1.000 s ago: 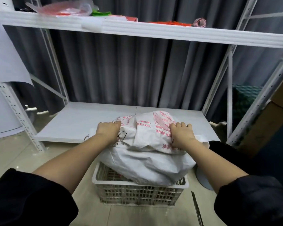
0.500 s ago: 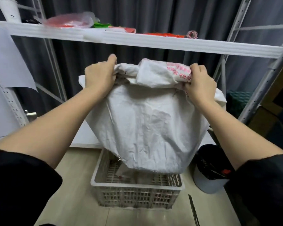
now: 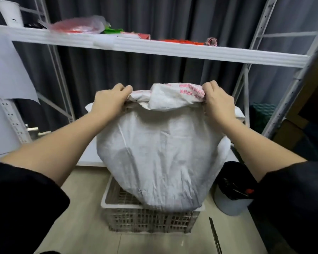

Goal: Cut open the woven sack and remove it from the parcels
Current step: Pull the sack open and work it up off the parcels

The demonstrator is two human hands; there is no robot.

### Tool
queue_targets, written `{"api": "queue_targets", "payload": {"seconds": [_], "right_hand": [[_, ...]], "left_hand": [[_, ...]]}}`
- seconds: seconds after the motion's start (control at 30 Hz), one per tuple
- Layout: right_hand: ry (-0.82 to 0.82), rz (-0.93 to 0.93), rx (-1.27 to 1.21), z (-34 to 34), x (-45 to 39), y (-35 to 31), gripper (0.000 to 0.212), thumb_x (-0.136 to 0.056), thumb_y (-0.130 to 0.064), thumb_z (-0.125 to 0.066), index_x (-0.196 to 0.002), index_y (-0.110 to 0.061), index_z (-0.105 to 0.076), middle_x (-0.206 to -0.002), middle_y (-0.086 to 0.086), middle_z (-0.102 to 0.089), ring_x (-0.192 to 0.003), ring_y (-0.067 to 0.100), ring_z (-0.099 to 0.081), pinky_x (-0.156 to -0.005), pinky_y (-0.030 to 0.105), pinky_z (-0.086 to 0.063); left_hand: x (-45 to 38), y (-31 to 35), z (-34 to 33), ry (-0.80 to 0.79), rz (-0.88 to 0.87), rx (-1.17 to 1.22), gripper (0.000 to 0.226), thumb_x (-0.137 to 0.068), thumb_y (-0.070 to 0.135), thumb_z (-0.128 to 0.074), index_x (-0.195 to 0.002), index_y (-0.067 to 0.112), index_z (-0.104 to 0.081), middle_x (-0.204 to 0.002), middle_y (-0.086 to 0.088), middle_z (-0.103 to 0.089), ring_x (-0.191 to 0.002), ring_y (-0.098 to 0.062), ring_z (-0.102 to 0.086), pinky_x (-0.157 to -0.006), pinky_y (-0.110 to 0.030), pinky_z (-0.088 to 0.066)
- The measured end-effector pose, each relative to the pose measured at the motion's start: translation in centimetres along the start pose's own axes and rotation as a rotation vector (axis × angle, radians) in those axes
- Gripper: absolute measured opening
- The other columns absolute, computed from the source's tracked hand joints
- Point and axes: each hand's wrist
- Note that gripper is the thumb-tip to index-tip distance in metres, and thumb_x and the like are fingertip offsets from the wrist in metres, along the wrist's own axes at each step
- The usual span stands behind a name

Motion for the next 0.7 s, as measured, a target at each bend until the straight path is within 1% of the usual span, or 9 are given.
{"api": "queue_targets", "payload": {"seconds": [0.13,0.2,0.27,0.37,0.43,0.5,0.53,0.63,0.7], "right_hand": [[0.025,0.059,0.01,-2.3,2.5,-0.5,0.023,-0.076,0.001,-0.054,-0.099,-0.006,-0.051,-0.1,0.013,-0.051,-0.08,0.033,-0.051,-0.048,0.033,-0.026],[0.066,0.16,0.012,-3.2,3.4,-0.2,0.022,-0.074,0.001,-0.057,-0.094,-0.005,-0.054,-0.094,0.015,-0.055,-0.073,0.033,-0.053,-0.045,0.033,-0.032],[0.165,0.282,0.007,-4.2,3.9,0.1,0.023,-0.072,0.002,-0.058,-0.093,-0.006,-0.053,-0.091,0.015,-0.059,-0.069,0.032,-0.055,-0.049,0.035,-0.04],[0.258,0.462,0.065,-5.6,5.9,0.4,0.026,-0.075,0.0,-0.058,-0.097,-0.012,-0.051,-0.093,0.012,-0.063,-0.076,0.03,-0.059,-0.063,0.035,-0.043],[0.216,0.583,0.042,-6.3,7.4,0.9,0.023,-0.079,-0.003,-0.055,-0.1,-0.013,-0.053,-0.096,0.013,-0.063,-0.083,0.031,-0.06,-0.068,0.037,-0.045],[0.119,0.665,0.036,-6.8,8.9,1.3,0.021,-0.084,-0.006,-0.052,-0.104,-0.01,-0.054,-0.1,0.015,-0.063,-0.087,0.032,-0.061,-0.07,0.04,-0.048],[0.051,0.676,0.033,-6.9,9.5,1.4,0.022,-0.085,-0.011,-0.051,-0.106,-0.01,-0.055,-0.103,0.015,-0.063,-0.09,0.033,-0.061,-0.071,0.041,-0.048],[-0.176,0.641,-0.009,-7.2,10.7,2.1,0.041,-0.081,-0.043,-0.054,-0.111,-0.016,-0.059,-0.111,0.01,-0.06,-0.1,0.029,-0.057,-0.081,0.041,-0.047],[-0.252,0.604,-0.084,-7.2,11.2,2.3,0.041,-0.084,-0.05,-0.049,-0.106,-0.02,-0.064,-0.105,0.006,-0.061,-0.098,0.026,-0.057,-0.081,0.039,-0.045]], "left_hand": [[2.0,0.2,-2.8,0.022,-0.203,-0.074,0.05,-0.063,-0.007,-0.07,-0.093,0.013,-0.036,-0.083,-0.018,-0.058,-0.052,-0.032,-0.058,-0.045,-0.016,-0.013],[3.3,-0.3,-3.9,-0.072,-0.286,-0.095,0.053,-0.059,-0.007,-0.071,-0.092,0.013,-0.035,-0.089,-0.016,-0.061,-0.054,-0.031,-0.059,-0.041,-0.02,-0.019],[4.2,-0.5,-4.8,-0.159,-0.338,-0.061,0.05,-0.063,-0.004,-0.07,-0.091,0.014,-0.033,-0.105,-0.015,-0.063,-0.068,-0.032,-0.064,-0.04,-0.028,-0.035],[6.1,-0.5,-6.0,-0.253,-0.402,0.078,0.03,-0.077,0.026,-0.064,-0.095,0.016,-0.042,-0.137,-0.013,-0.051,-0.111,-0.031,-0.06,-0.069,-0.039,-0.054],[7.1,-0.5,-6.7,-0.344,-0.412,0.089,0.043,-0.083,0.055,-0.044,-0.1,0.017,-0.056,-0.148,-0.009,-0.04,-0.135,-0.029,-0.041,-0.096,-0.041,-0.045],[7.4,0.1,-7.1,-0.437,-0.257,0.173,0.062,-0.082,0.065,-0.025,-0.096,0.02,-0.065,-0.154,-0.001,-0.032,-0.143,-0.023,-0.028,-0.106,-0.037,-0.034],[7.2,0.4,-7.2,-0.483,-0.136,0.256,0.062,-0.082,0.065,-0.025,-0.094,0.02,-0.066,-0.154,0.002,-0.031,-0.14,-0.02,-0.031,-0.104,-0.033,-0.033],[5.6,1.8,-7.6,-0.581,0.115,0.417,0.033,-0.083,0.045,-0.055,-0.105,0.02,-0.059,-0.147,0.004,-0.037,-0.12,-0.017,-0.049,-0.092,-0.027,-0.039],[4.7,2.3,-8.3,-0.632,0.187,0.398,0.057,-0.077,0.039,-0.066,-0.128,0.023,-0.045,-0.145,0.001,-0.039,-0.119,-0.02,-0.05,-0.091,-0.031,-0.041]]}}
Point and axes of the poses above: each hand's wrist, its own x-axis away from the middle knuckle, its own z-axis out of the back of the hand, y = z × x
